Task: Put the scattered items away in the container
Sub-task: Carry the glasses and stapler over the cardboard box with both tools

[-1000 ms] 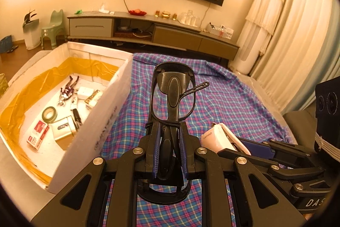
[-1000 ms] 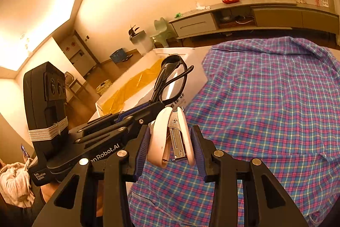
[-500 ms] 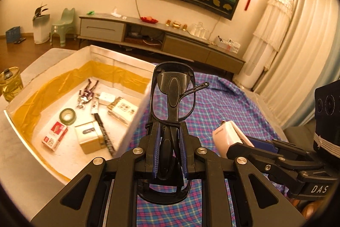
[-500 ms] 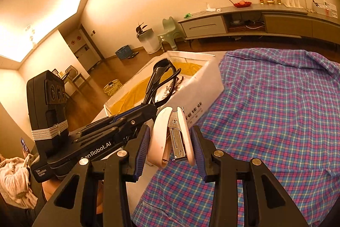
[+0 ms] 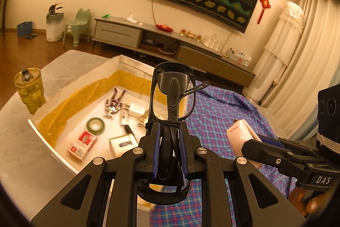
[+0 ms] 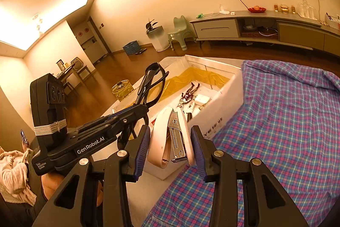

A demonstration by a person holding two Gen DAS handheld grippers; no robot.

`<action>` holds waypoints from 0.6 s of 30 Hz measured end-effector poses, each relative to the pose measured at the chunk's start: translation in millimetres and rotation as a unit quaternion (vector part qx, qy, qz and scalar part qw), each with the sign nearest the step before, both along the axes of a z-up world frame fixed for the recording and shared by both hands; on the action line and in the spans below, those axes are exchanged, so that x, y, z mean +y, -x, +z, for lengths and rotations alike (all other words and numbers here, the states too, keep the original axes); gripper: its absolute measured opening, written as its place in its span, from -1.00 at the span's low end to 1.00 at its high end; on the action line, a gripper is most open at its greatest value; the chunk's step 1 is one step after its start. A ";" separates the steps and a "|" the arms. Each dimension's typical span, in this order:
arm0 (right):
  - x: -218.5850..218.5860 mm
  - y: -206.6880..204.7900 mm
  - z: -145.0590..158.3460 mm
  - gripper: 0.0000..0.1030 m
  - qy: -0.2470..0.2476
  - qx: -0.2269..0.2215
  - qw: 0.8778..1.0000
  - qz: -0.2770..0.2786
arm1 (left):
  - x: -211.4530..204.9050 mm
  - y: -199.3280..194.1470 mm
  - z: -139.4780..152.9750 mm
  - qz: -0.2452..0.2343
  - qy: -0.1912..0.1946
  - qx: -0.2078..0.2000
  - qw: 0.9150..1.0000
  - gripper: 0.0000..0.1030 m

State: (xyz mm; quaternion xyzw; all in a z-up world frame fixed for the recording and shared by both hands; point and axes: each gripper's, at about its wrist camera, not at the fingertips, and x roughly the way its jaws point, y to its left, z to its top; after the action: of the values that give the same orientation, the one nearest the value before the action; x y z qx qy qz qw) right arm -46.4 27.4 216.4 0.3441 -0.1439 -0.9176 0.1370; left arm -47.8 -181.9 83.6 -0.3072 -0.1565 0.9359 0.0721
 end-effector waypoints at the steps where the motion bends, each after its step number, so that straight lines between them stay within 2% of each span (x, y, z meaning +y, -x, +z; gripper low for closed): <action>1: -2.3 3.2 0.4 -0.20 -0.002 0.000 1.000 0.002 | -3.6 1.1 0.0 0.003 -0.002 0.000 1.000 -0.67; 12: -18.6 35.9 3.1 -0.20 -0.018 -0.004 1.000 0.021 | -38.4 12.3 -4.5 0.033 -0.019 -0.003 0.999 -0.67; 18: -27.3 62.0 5.4 -0.20 -0.028 -0.012 0.999 0.031 | -55.6 24.2 -16.7 0.055 -0.020 -0.029 0.998 -0.67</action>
State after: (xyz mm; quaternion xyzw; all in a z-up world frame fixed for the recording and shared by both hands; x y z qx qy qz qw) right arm -108.4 0.1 221.7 0.3629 -0.1090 -0.9125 0.1544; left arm -71.9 -237.5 66.9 -0.3232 -0.1942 0.9259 0.0224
